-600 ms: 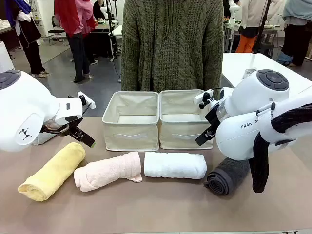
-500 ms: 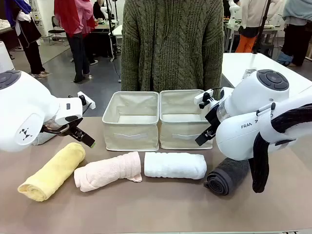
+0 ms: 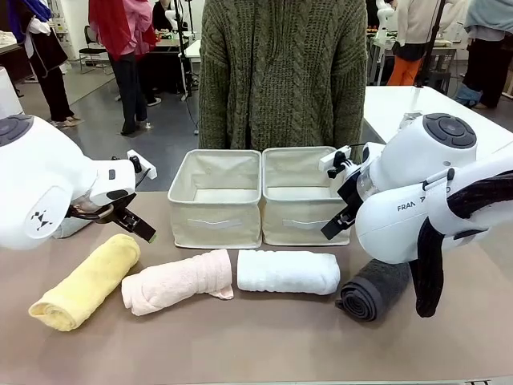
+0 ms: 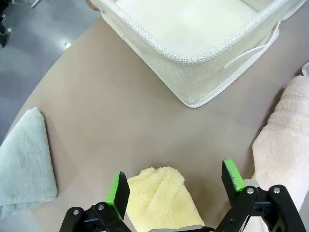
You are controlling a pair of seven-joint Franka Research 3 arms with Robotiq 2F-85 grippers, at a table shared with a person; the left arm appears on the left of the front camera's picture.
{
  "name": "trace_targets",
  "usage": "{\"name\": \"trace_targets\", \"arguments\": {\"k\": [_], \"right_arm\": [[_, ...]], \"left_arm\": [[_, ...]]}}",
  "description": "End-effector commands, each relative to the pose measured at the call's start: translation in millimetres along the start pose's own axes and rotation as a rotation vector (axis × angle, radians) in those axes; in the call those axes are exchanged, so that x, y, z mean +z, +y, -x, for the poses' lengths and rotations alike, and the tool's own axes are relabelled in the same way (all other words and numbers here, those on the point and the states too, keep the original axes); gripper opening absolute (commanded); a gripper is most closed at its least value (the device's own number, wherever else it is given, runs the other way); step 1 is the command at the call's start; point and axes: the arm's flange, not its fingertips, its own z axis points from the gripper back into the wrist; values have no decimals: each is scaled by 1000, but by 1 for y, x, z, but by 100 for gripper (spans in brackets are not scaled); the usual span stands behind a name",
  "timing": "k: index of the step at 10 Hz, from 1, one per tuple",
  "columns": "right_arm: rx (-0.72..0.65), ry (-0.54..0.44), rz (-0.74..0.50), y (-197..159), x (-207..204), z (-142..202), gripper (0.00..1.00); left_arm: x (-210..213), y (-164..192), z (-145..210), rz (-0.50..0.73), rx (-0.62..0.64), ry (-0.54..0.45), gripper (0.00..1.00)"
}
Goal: Sort the towels based on their folding style.
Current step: Pick up one triangle-folded towel and place it in the left Fabric basket.
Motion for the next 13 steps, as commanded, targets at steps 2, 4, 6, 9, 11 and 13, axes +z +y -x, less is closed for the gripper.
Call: {"name": "trace_targets", "arguments": {"k": [2,4,6,9,11,13], "right_arm": [[0,0,0,0,0,0,100],[0,0,0,0,0,0,100],[0,0,0,0,0,0,100],[0,0,0,0,0,0,100],[-25,36,21,-6,41,-38,100],[-43,28,59,-15,110,-83,100]], "left_arm": [[0,0,0,0,0,-1,100],[0,0,0,0,0,-1,100],[0,0,0,0,0,-1,100],[0,0,0,0,0,0,100],[56,3,-25,39,-11,75,100],[122,6,-54,22,-84,152,100]]}}
